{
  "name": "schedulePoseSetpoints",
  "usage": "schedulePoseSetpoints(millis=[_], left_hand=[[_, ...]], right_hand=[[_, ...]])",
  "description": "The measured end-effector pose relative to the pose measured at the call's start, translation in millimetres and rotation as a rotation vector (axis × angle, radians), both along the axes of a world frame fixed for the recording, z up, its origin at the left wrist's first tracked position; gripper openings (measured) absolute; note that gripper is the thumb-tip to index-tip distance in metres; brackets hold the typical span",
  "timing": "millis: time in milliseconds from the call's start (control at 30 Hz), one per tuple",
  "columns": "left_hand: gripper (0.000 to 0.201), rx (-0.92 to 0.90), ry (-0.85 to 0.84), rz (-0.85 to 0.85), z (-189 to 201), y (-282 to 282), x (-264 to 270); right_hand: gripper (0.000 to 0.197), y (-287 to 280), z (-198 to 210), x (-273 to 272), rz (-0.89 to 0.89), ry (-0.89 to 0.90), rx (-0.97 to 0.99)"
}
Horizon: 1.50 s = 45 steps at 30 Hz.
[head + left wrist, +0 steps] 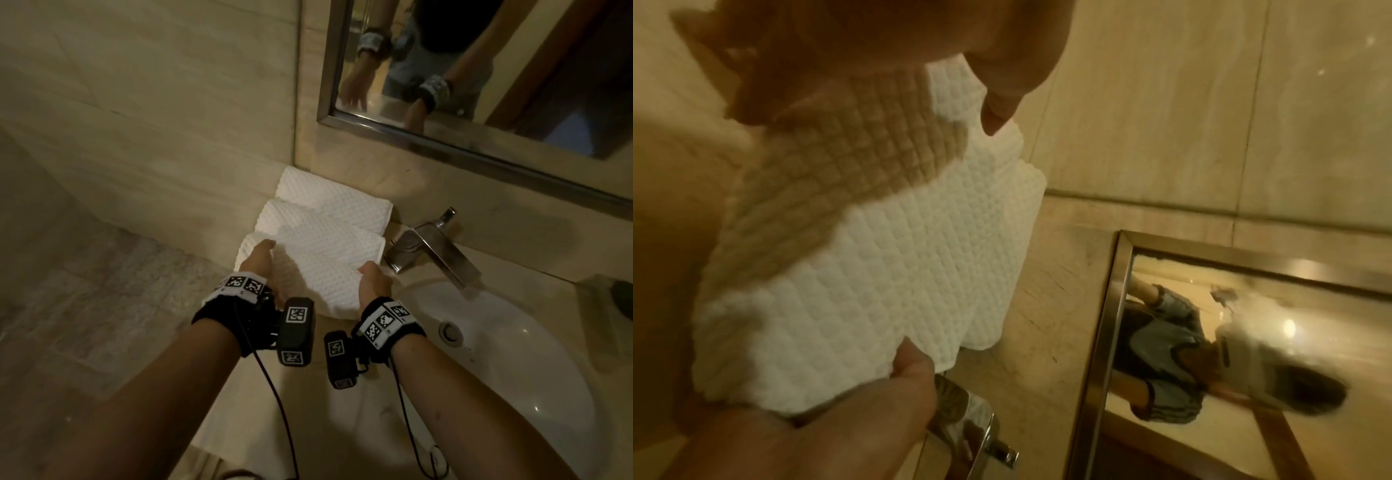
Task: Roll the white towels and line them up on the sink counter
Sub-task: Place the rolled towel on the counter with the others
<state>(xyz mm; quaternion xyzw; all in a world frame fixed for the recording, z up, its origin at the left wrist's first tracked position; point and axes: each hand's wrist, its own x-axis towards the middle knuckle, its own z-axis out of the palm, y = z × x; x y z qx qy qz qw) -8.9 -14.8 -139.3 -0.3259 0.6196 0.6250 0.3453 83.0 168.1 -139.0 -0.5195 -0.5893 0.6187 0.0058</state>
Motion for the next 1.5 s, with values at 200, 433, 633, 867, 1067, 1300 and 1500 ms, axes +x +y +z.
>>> schedulePoseSetpoints(millis=[200, 433, 633, 867, 1067, 1300, 1500], left_hand=[[0.049, 0.169, -0.015, 0.022, 60.9, 21.0, 24.6], [0.039, 0.274, 0.034, 0.078, 61.0, 27.5, 35.5], [0.094, 0.259, -0.067, 0.156, 52.2, 30.3, 42.1], [0.066, 0.417, -0.097, 0.073, 79.0, 49.4, 57.9], [0.067, 0.320, 0.000, 0.227, 74.4, 44.4, 60.2], [0.110, 0.238, -0.088, 0.161, 61.2, 26.4, 41.5], [0.111, 0.110, -0.033, 0.152, 50.3, 8.1, 27.1]], right_hand=[[0.078, 4.8, -8.9, -3.5, -0.021, 0.030, -0.028], [0.093, 15.0, -20.4, -14.5, -0.030, 0.017, -0.074], [0.077, -2.8, 40.9, 2.6, 0.057, -0.019, -0.175], [0.066, 1.7, 34.8, 10.2, 0.063, -0.061, -0.080], [0.068, 4.4, 32.1, 8.4, 0.075, -0.005, -0.132], [0.107, 6.1, 26.6, 1.7, 0.054, -0.030, -0.158], [0.102, 7.3, 21.9, 8.1, 0.028, -0.034, 0.009]])
